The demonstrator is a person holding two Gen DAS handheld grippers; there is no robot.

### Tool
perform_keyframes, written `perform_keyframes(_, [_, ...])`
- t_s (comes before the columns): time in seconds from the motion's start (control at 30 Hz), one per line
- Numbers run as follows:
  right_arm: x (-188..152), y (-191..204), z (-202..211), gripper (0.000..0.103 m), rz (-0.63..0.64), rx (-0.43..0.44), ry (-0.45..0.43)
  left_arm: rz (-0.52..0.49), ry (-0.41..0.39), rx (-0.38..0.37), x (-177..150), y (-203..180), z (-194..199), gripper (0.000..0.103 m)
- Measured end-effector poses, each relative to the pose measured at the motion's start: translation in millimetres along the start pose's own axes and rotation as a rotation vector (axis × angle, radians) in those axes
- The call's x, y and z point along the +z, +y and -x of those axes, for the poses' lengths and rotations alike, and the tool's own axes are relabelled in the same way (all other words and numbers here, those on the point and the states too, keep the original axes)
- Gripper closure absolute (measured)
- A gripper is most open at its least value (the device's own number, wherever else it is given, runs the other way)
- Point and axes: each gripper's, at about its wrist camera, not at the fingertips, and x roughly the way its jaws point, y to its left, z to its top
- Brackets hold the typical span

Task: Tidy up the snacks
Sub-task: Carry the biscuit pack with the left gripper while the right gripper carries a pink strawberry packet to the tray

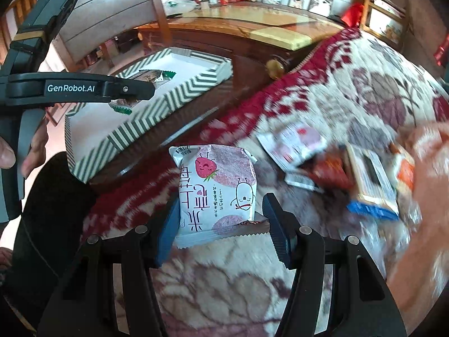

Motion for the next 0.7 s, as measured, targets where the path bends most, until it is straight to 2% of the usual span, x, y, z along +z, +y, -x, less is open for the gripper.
perform_keyframes(0.33, [46, 34, -19, 0.044, 0.066, 0.048, -0.002, 0.082, 0.013, 0.064, 1, 54, -6, 0.051])
perform_keyframes(0.7, [88, 66, -44, 0.044, 0.128, 0.086, 0.003, 0.136, 0.033, 0.116, -5, 95, -14, 0.051])
